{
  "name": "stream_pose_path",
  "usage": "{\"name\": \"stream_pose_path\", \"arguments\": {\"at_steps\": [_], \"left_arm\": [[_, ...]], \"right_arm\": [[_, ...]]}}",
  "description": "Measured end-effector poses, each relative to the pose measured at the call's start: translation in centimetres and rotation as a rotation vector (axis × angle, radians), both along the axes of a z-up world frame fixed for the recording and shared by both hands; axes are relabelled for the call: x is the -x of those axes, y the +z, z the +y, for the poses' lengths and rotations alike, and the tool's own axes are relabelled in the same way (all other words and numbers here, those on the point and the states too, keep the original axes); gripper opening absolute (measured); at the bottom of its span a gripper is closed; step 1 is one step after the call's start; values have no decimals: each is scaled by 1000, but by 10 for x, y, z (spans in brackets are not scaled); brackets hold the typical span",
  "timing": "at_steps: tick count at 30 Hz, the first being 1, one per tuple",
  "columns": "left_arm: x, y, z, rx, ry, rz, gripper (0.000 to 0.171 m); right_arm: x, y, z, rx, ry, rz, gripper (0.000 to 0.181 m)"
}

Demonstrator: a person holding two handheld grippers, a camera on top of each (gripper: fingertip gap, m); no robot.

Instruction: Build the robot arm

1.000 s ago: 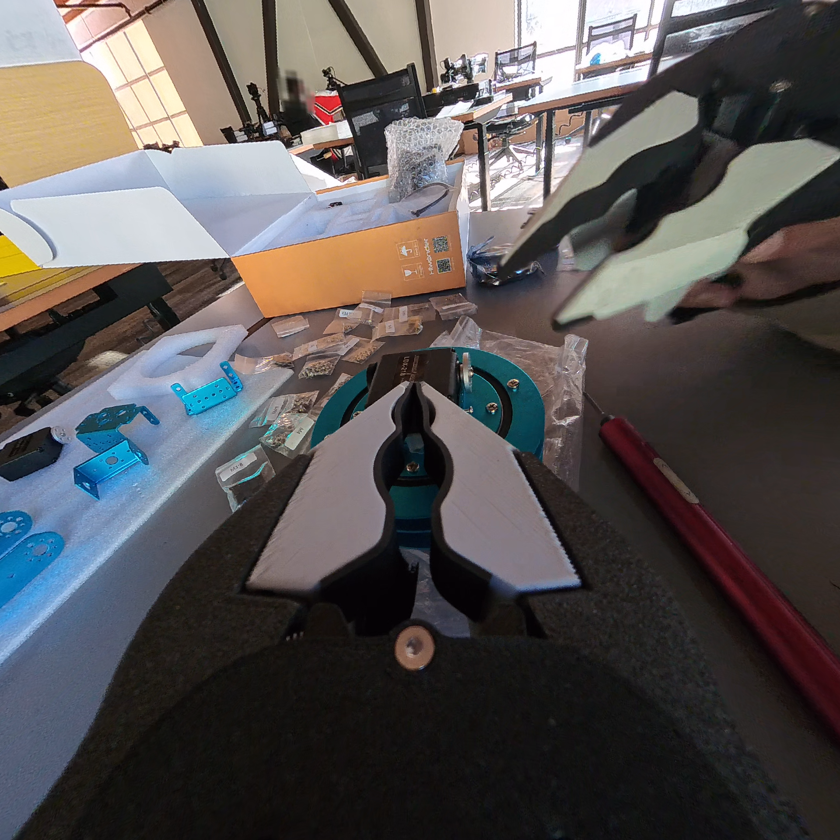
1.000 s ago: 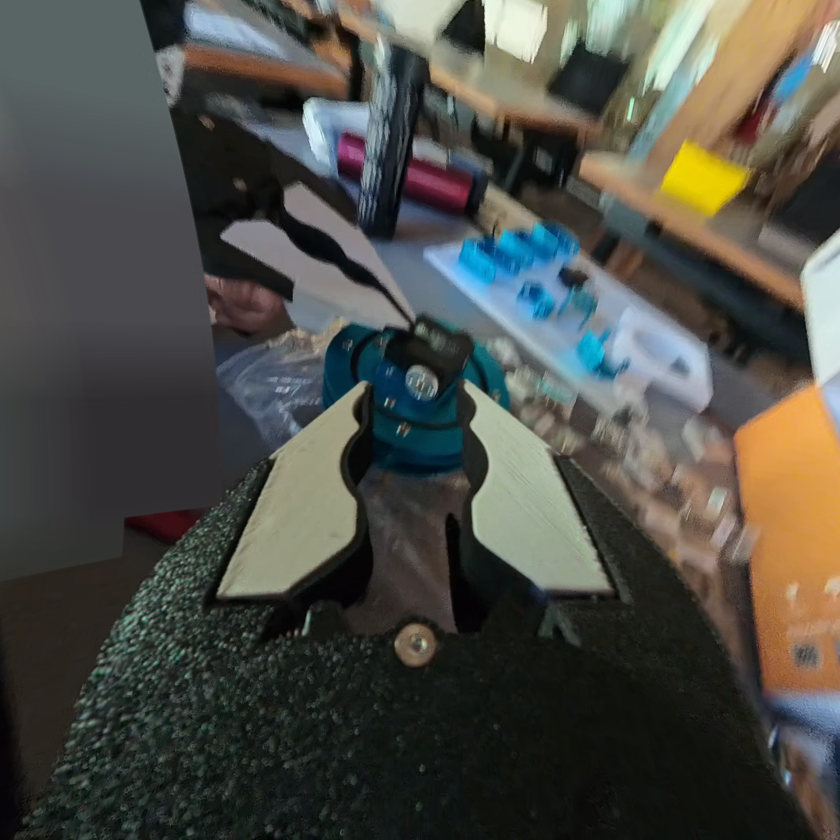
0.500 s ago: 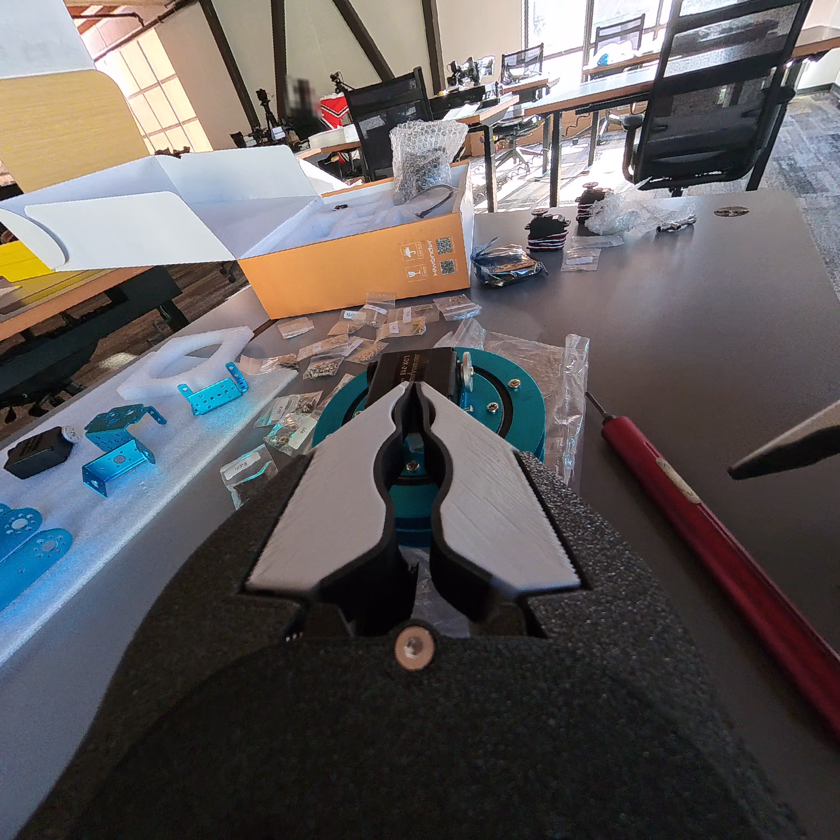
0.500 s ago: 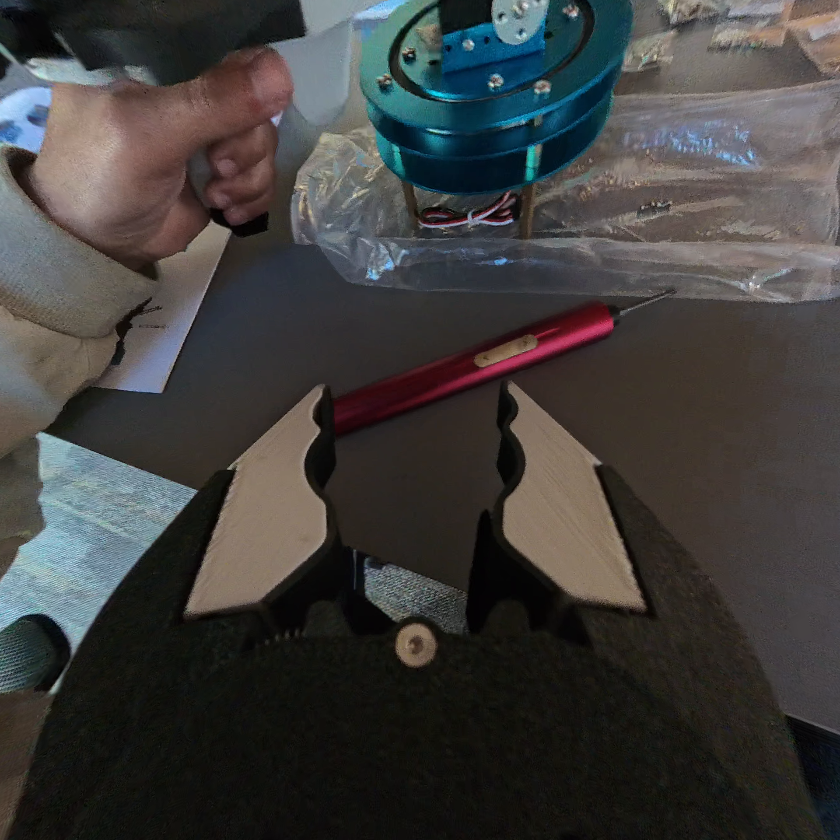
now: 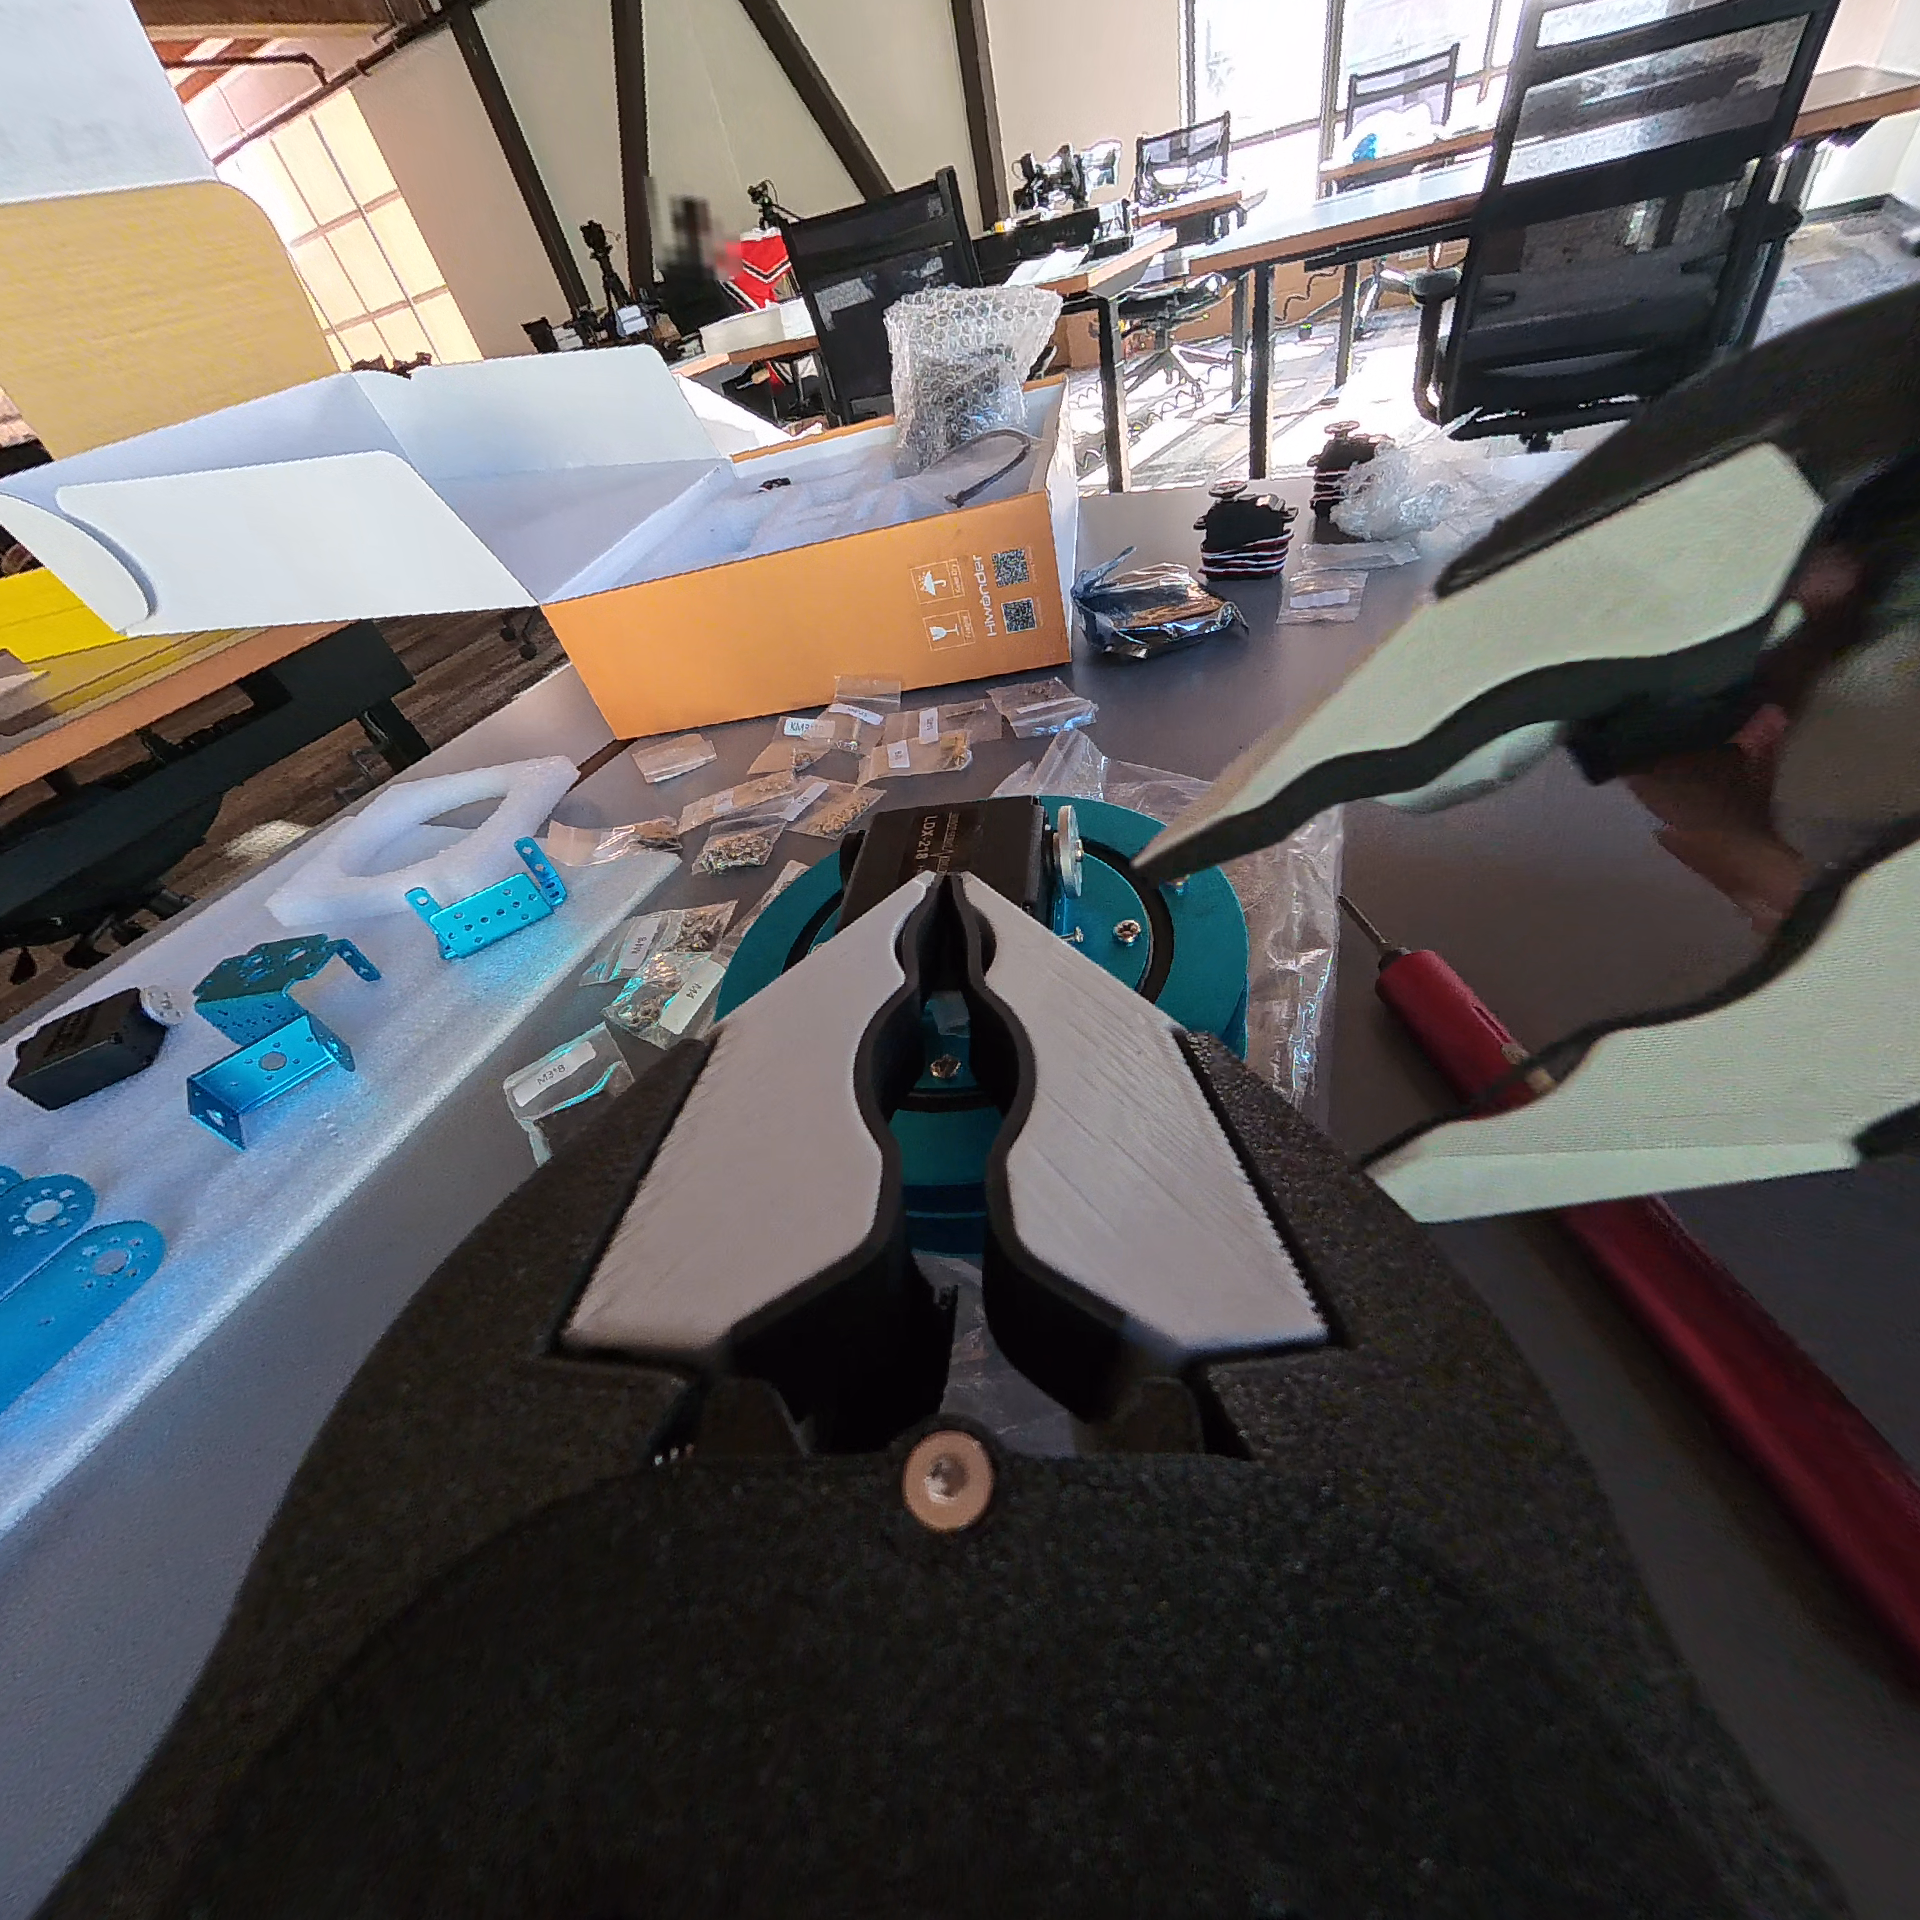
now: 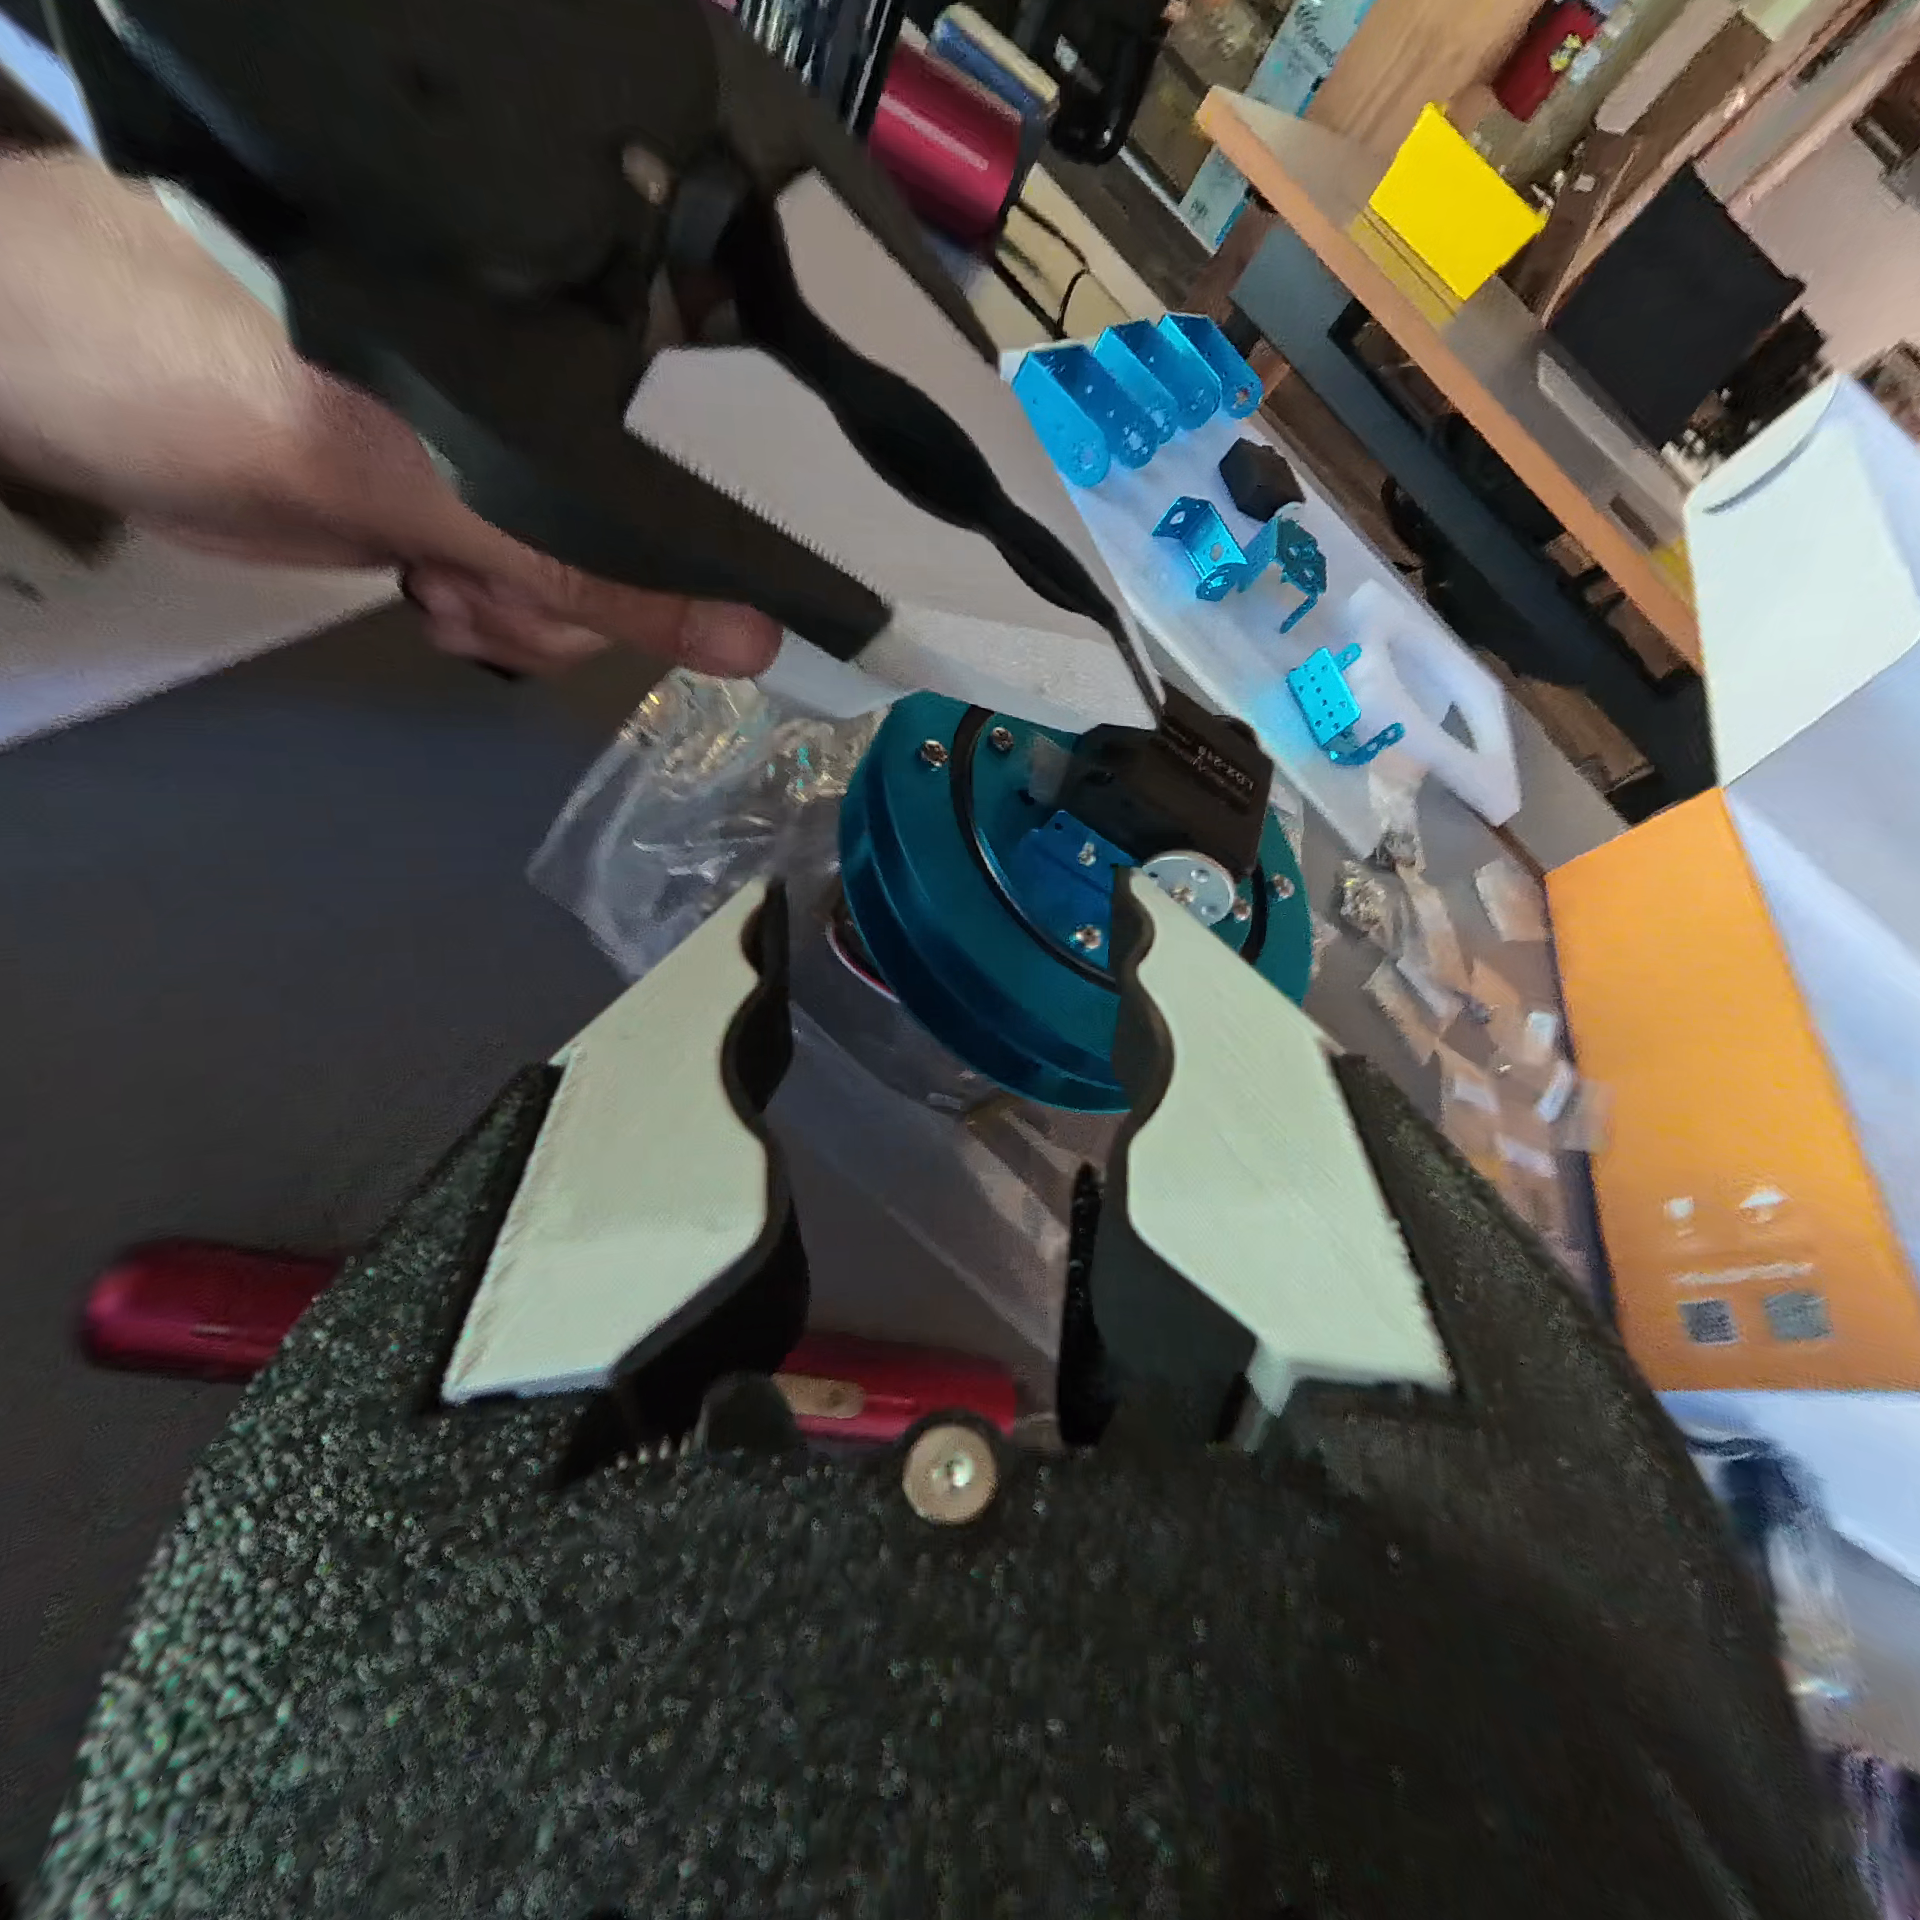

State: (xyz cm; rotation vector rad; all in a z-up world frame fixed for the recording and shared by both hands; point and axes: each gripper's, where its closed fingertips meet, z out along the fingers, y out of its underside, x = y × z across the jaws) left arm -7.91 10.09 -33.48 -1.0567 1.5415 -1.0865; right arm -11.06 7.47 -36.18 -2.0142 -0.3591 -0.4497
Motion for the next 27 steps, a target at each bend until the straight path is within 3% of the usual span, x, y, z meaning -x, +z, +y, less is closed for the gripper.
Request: {"name": "stream_pose_path", "arguments": {"at_steps": [5, 9, 27], "left_arm": [[0, 0, 0, 6, -4, 1, 0], [0, 0, 0, 9, -9, 1, 0], [0, 0, 0, 9, -12, 0, 0]], "right_arm": [[2, -4, 8, 20, 66, -131, 57], [-3, -5, 10, 3, 41, -193, 56], [-6, -9, 8, -33, 43, -147, 58]]}}
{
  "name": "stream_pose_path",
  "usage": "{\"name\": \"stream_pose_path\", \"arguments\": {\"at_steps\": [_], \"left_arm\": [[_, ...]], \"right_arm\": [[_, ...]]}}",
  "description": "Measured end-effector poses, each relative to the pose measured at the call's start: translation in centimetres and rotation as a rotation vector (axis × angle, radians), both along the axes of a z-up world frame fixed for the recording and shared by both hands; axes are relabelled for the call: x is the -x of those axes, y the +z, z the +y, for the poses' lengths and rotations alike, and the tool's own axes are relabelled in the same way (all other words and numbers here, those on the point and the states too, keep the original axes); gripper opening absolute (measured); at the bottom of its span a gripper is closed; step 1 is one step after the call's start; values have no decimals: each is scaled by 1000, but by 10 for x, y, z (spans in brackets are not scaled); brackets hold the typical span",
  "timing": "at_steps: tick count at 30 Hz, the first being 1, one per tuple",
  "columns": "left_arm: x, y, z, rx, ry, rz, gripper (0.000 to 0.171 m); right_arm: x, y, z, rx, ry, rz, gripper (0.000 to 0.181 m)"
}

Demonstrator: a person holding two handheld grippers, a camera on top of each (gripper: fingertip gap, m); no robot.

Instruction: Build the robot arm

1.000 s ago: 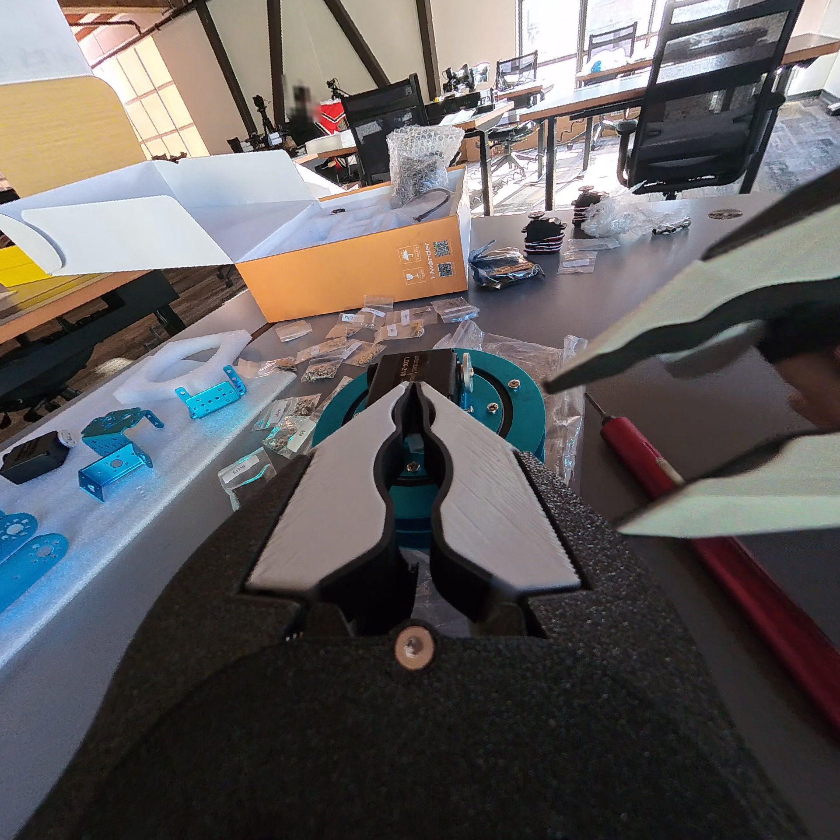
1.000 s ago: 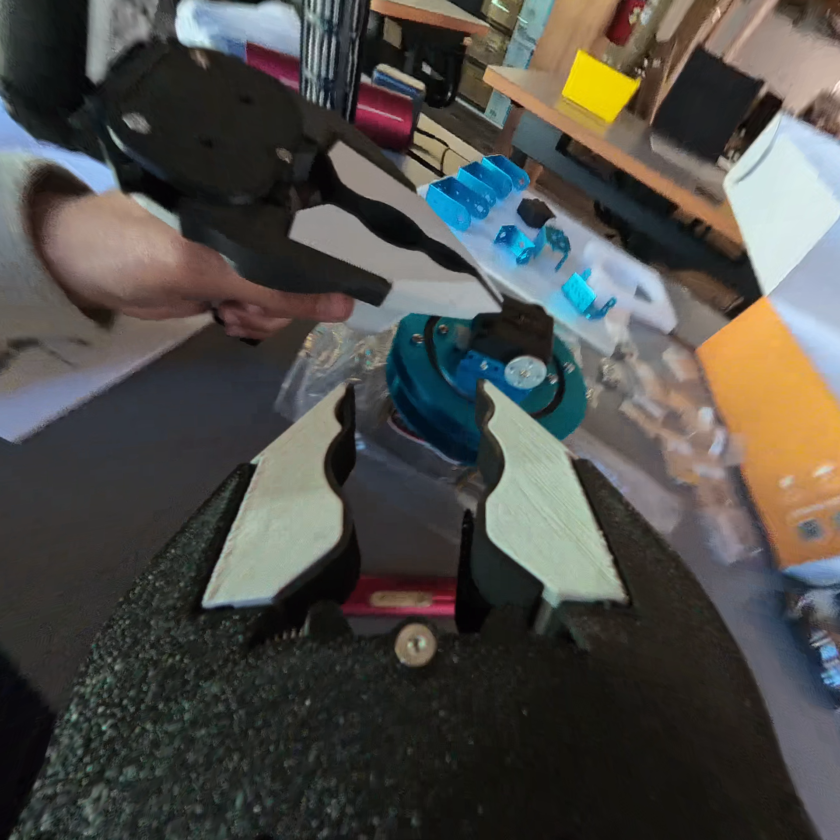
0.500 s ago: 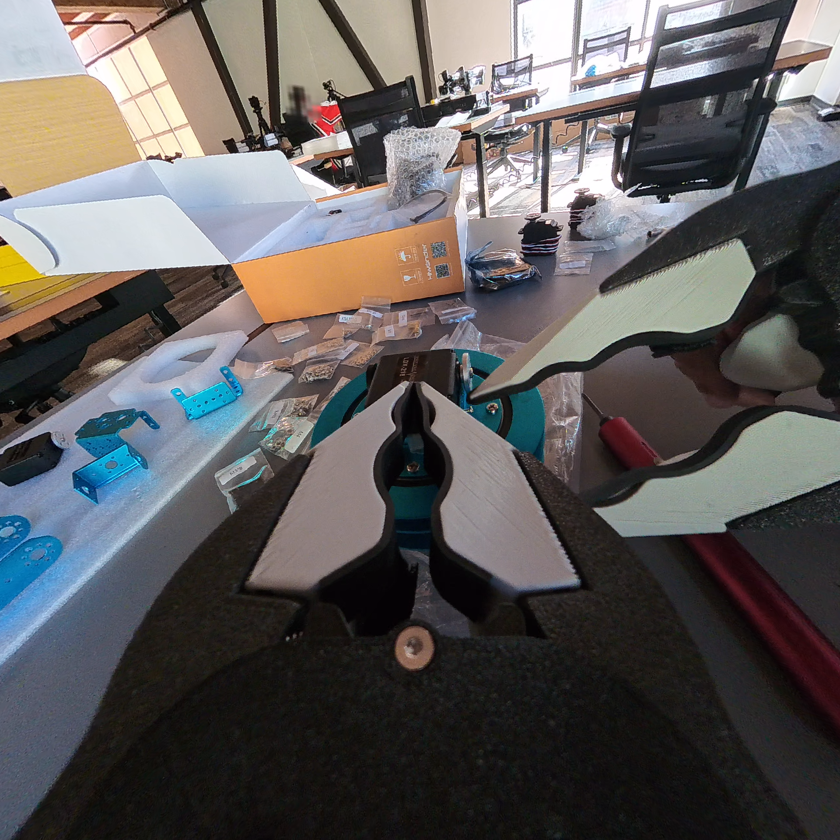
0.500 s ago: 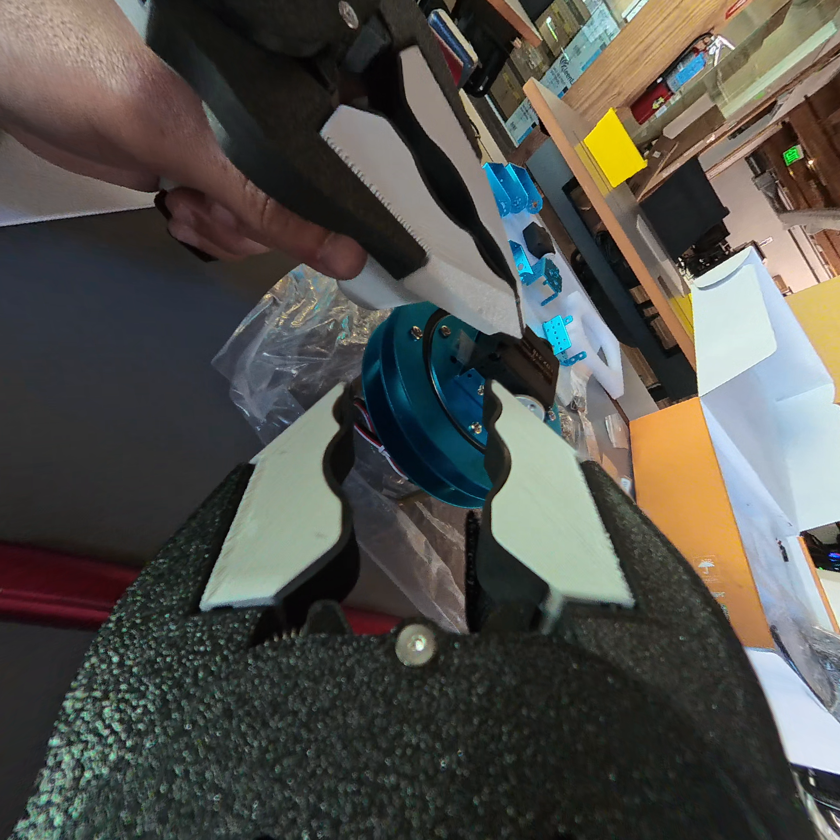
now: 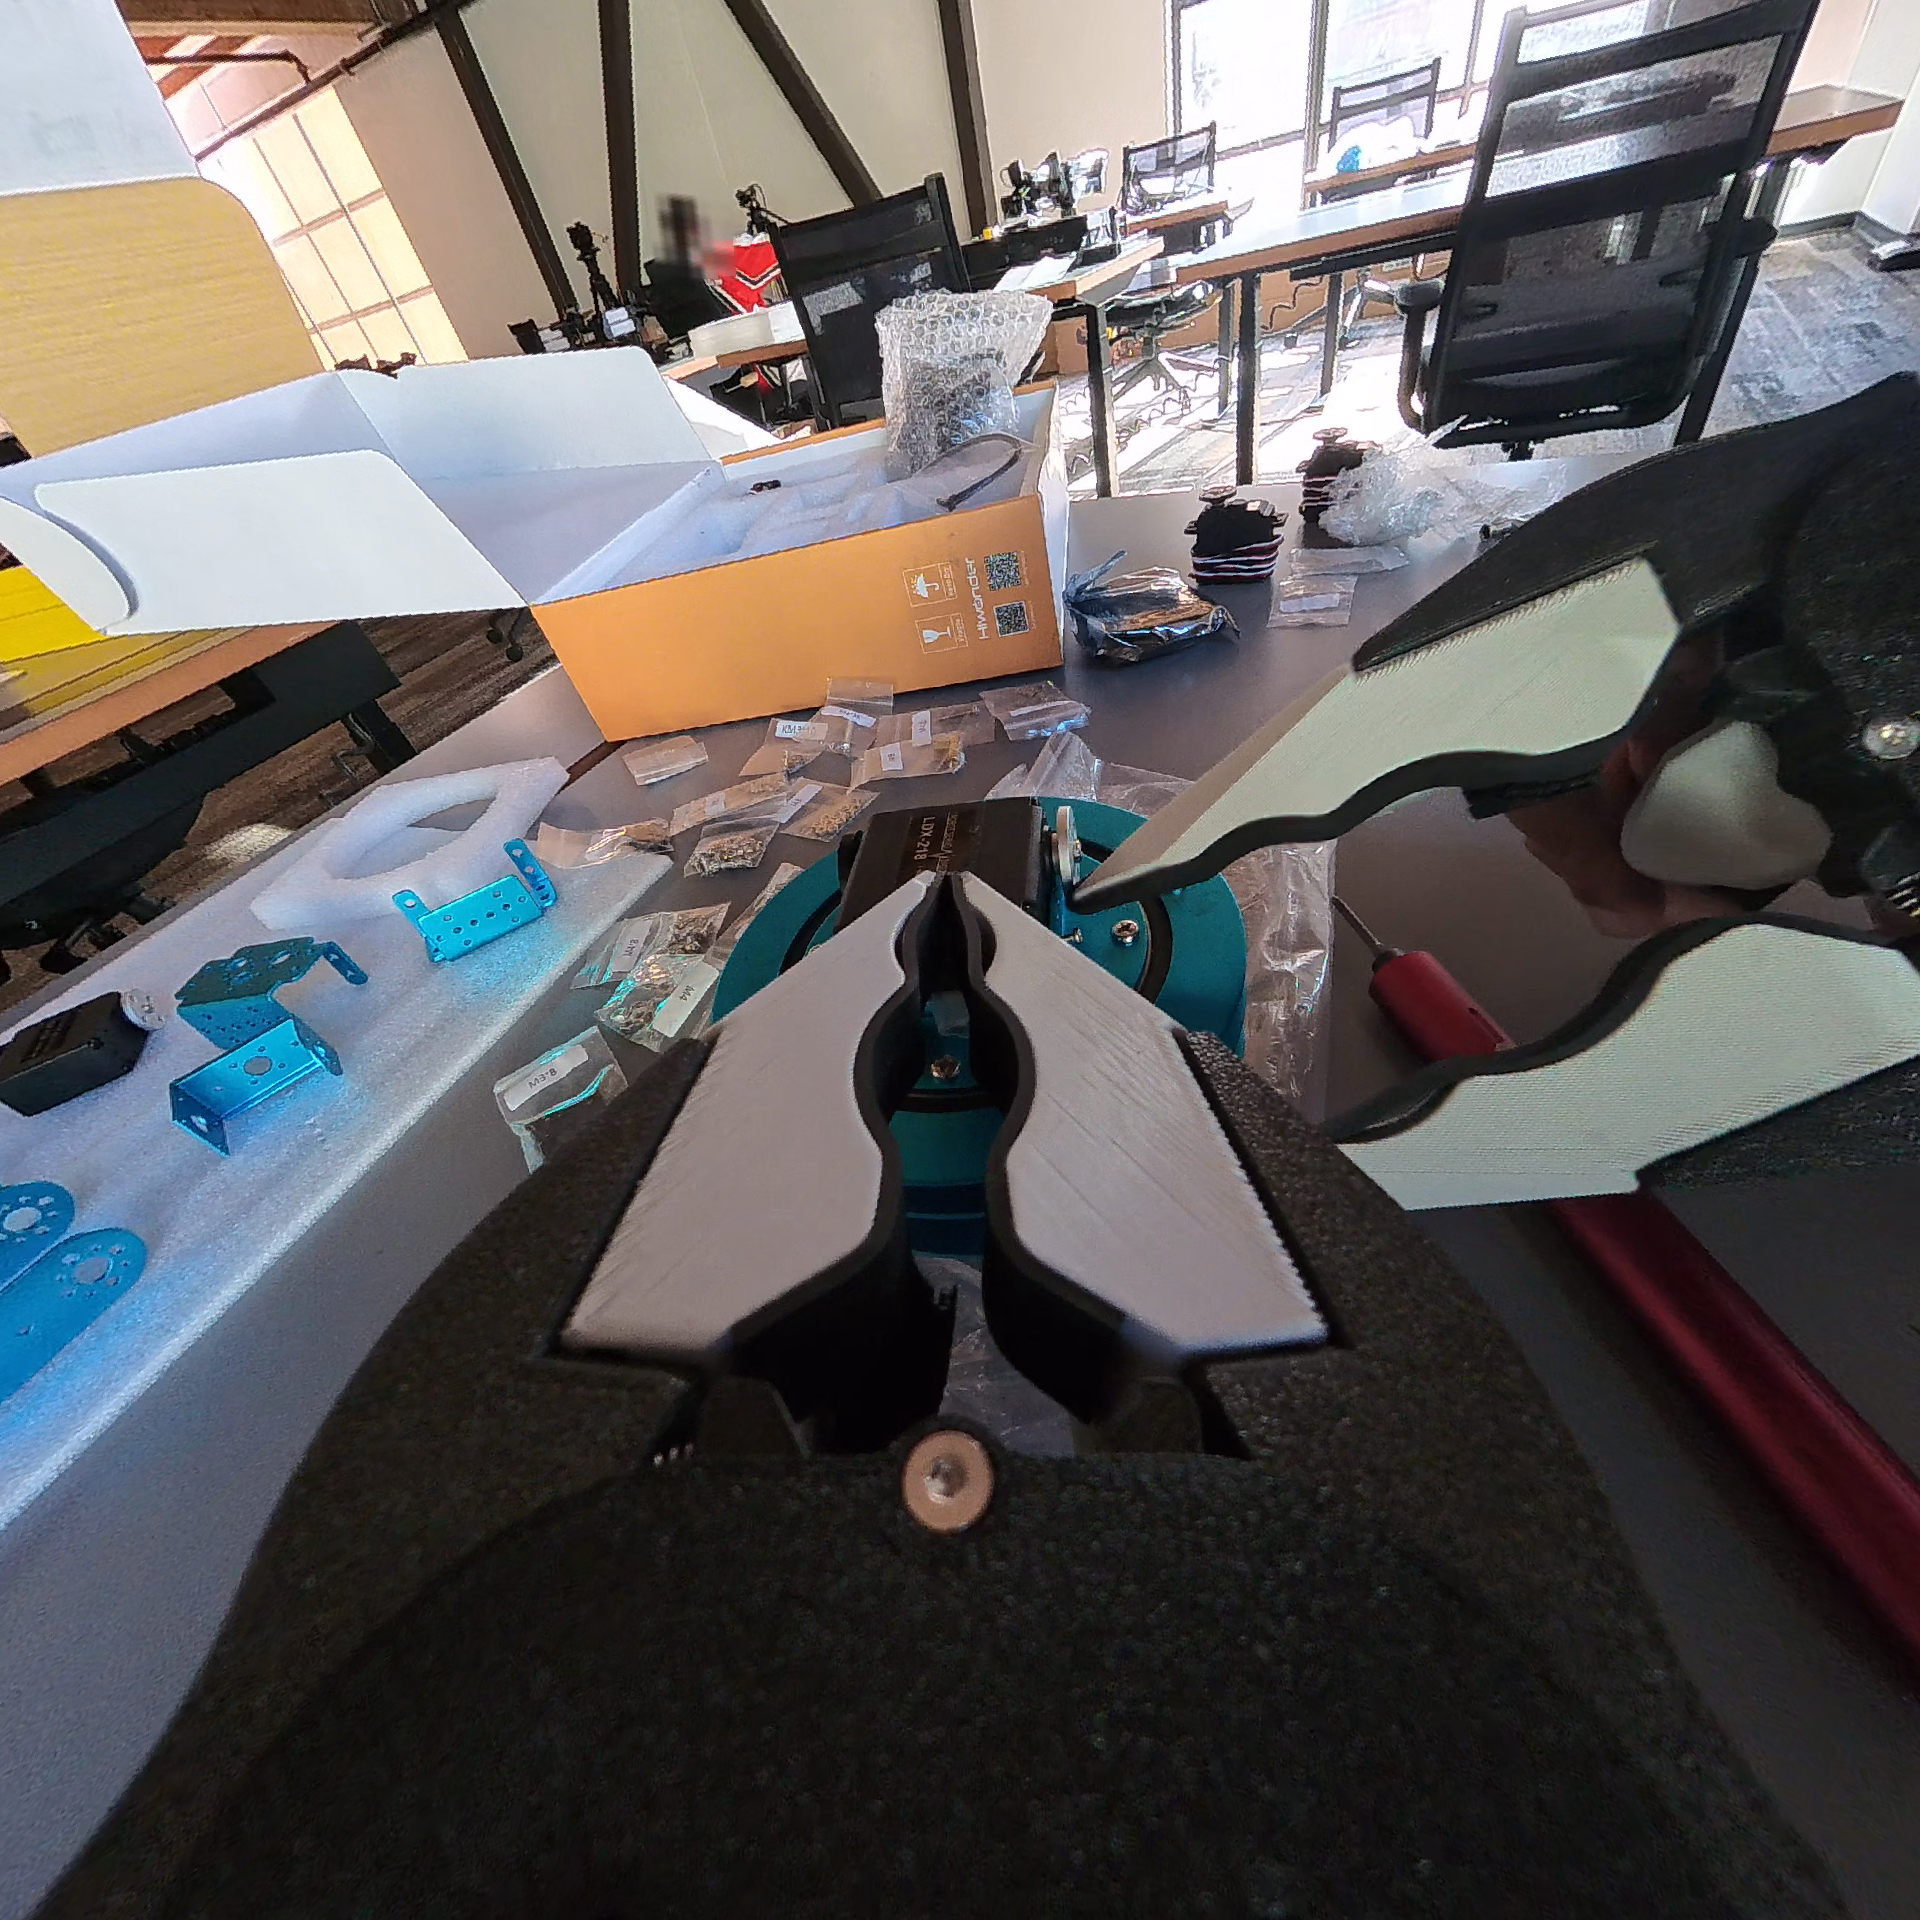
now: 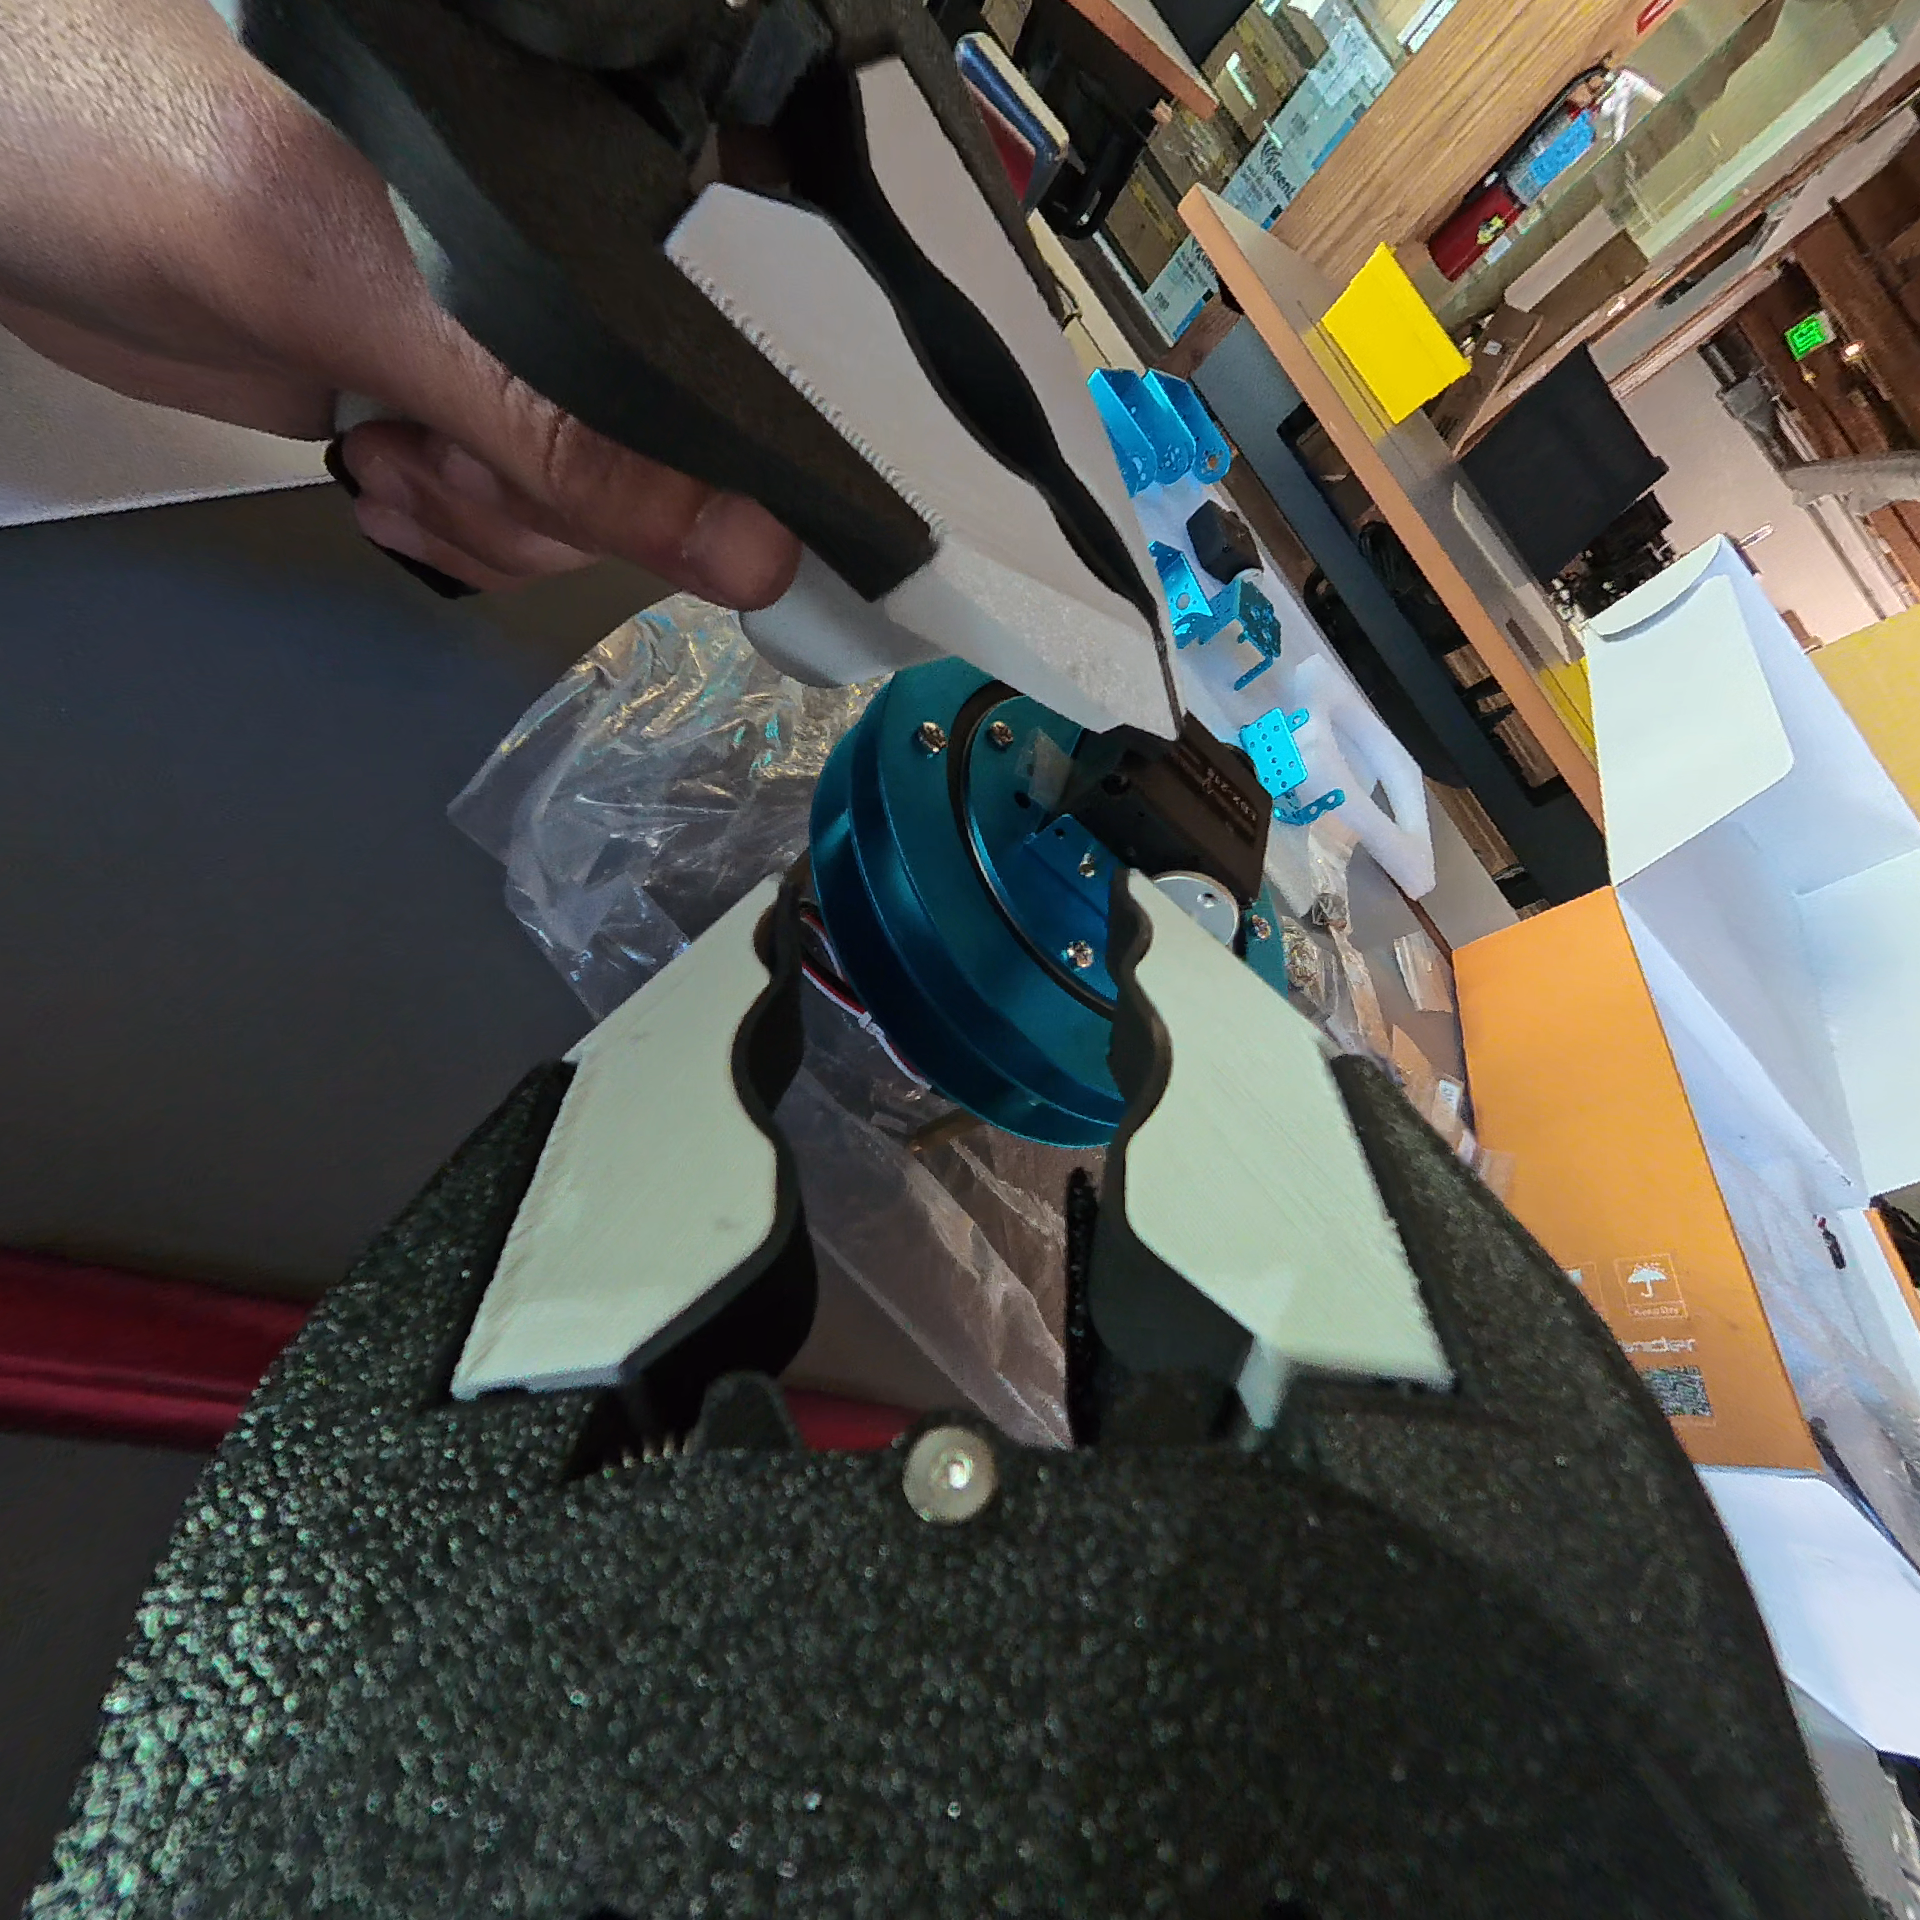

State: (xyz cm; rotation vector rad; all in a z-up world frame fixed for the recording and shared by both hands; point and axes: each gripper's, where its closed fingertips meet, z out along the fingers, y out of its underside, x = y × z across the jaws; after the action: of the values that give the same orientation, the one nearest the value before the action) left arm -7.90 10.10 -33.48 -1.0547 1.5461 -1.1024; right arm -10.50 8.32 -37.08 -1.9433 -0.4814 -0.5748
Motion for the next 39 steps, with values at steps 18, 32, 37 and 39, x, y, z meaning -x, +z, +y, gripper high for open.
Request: {"name": "stream_pose_path", "arguments": {"at_steps": [18, 32, 37, 39], "left_arm": [[0, 0, 0, -3, 1, 0, 0], [0, 0, 0, -4, 1, 0, 0], [0, 0, 0, -4, 1, 0, 0], [0, 0, 0, -4, 2, -1, 0]], "right_arm": [[2, -6, 2, 10, -4, 6, 60], [0, -4, 2, -6, -14, -2, 57], [7, 2, 2, -24, 5, -14, 56], [5, 0, 4, -22, 2, -11, 56]]}}
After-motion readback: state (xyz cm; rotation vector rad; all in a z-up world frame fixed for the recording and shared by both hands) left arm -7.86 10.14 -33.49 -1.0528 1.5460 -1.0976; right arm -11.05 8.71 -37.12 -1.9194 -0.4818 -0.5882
